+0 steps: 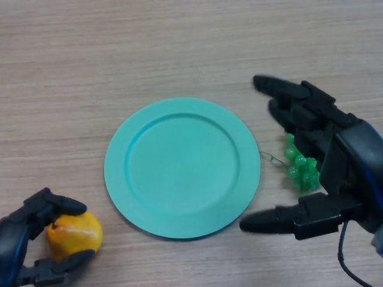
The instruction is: Pick up the yellow pear and place it on the plate
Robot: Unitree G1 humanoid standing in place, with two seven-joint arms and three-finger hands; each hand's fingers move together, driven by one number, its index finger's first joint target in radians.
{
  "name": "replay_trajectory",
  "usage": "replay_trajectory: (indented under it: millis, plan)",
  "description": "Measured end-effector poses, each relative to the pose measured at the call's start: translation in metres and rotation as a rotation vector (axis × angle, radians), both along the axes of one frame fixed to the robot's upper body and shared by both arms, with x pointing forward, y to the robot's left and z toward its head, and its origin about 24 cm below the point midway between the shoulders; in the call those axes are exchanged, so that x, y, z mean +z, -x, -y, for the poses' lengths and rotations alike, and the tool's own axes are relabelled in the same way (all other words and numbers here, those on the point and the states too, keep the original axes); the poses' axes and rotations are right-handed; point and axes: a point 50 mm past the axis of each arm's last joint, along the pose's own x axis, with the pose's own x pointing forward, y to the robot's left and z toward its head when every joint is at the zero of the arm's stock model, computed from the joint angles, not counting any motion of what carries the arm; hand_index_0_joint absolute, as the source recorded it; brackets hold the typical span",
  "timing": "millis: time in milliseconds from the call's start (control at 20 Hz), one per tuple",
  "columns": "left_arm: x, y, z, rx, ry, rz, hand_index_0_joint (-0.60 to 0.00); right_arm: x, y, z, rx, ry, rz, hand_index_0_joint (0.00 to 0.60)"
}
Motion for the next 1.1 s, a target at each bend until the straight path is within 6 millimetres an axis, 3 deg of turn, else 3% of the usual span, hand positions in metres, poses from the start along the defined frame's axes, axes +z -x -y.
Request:
replay_trajectory:
  millis: [50, 100, 150, 350, 400, 500, 650, 800, 1100]
  plan:
    - [0.004, 0.001, 0.003, -0.018, -0.002, 0.008, -0.6, 0.0, 0.0, 0.0, 0.002, 0.0, 0.002, 0.149]
    - [0.009, 0.003, 0.005, -0.033, -0.008, 0.024, -0.6, 0.001, 0.0, -0.001, 0.003, 0.0, 0.003, 0.05]
    - [0.024, 0.006, 0.01, -0.078, -0.047, 0.075, -0.6, 0.0, 0.0, -0.001, 0.004, 0.0, 0.001, 0.0]
    - [0.066, 0.006, 0.028, -0.191, -0.097, 0.25, -0.6, 0.0, -0.001, 0.0, -0.012, 0.009, 0.006, 0.0]
    - [0.071, 0.005, 0.031, -0.203, -0.105, 0.272, -0.6, 0.0, -0.001, 0.0, -0.012, 0.009, 0.006, 0.1]
    - [0.08, 0.002, 0.035, -0.221, -0.142, 0.3, -0.6, 0.0, -0.001, 0.002, -0.021, 0.009, 0.003, 0.009]
    - [0.103, -0.012, 0.058, -0.314, -0.187, 0.393, -0.6, 0.0, 0.0, 0.006, -0.036, 0.005, 0.01, 0.0]
    - [0.101, -0.034, 0.073, -0.365, -0.252, 0.386, -0.6, 0.001, 0.0, 0.013, -0.078, 0.001, 0.028, 0.0]
    - [0.081, -0.08, 0.092, -0.356, -0.175, 0.298, -0.6, 0.004, 0.001, 0.02, -0.115, 0.003, 0.055, 0.0]
